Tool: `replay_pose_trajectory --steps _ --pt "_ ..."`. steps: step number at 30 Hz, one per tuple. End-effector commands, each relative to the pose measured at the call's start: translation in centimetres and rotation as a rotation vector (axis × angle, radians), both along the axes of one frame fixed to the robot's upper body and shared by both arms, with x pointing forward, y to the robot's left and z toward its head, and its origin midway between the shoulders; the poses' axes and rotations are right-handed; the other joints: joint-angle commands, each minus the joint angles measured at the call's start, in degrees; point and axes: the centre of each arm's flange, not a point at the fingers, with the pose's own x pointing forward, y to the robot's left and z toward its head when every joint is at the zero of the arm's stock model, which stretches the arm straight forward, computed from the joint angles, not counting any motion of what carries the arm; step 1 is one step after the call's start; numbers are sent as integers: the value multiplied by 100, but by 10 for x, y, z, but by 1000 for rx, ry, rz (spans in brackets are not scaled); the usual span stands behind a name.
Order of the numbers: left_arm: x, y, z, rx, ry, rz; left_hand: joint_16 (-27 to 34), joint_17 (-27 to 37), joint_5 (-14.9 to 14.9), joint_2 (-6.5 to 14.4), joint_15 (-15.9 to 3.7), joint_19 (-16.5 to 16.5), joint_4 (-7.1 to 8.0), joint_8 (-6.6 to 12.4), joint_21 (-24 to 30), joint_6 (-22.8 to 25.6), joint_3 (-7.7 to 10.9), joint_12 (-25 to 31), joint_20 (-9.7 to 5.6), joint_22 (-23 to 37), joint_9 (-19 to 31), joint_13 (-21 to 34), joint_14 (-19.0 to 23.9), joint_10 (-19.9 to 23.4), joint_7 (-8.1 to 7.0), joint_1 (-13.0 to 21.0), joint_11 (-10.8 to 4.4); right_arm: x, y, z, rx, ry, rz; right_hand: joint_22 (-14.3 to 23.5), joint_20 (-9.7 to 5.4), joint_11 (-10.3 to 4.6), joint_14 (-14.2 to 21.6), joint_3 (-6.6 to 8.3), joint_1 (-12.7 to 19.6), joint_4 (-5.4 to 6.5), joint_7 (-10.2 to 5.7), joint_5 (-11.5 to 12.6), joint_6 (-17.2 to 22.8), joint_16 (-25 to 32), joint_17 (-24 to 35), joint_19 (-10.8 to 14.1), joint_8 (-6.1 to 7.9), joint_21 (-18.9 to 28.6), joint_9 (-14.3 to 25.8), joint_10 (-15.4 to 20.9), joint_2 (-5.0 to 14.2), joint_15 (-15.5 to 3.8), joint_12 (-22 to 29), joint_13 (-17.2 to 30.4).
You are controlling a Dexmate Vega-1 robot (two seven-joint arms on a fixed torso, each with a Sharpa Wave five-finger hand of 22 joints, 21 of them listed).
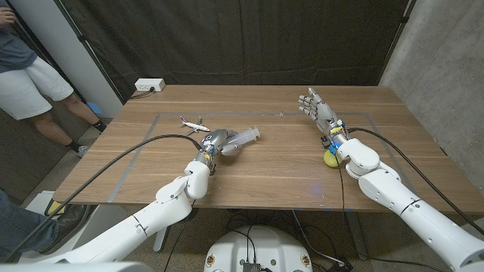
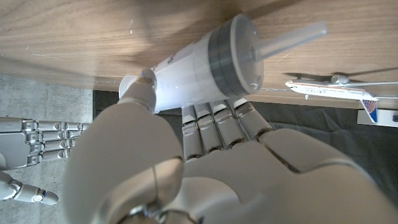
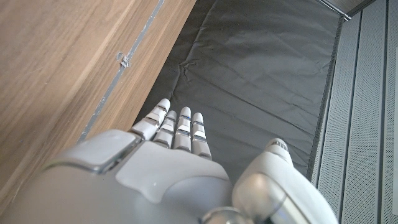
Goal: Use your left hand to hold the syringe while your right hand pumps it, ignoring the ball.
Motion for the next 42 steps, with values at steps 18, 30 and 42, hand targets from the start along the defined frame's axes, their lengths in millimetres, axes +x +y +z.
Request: replay_pose_trajectory --steps 18,30,42 --pt "0 -4 15 48 32 -20 -32 -31 41 -123 -153 -343 350 -12 -190 -163 138 22 25 3 -10 2 -270 -170 -33 -220 -25 2 1 -7 8 12 9 4 -80 35 27 -15 -3 -9 -22 50 36 -17 13 38 -16 -7 8 41 59 25 -14 10" --pt "3 -9 17 108 66 2 -64 -44 40 -221 -134 -824 348 -78 -441 -669 58 -32 69 4 -23 -9 -824 -671 -98 -316 -16 5 1 -10 18 24 12 4 -74 33 28 -18 -1 -11 -26 50 35 -18 14 38 -18 -9 8 54 63 22 -13 11" --pt "0 -9 18 143 79 32 -58 -50 54 -310 -89 -1179 362 -73 -583 -985 -33 -33 289 11 -25 -13 -1176 -1057 -59 -421 20 5 3 -13 12 27 16 4 -72 27 31 -23 1 -14 -33 49 33 -17 14 40 -20 -11 8 59 65 28 -16 11"
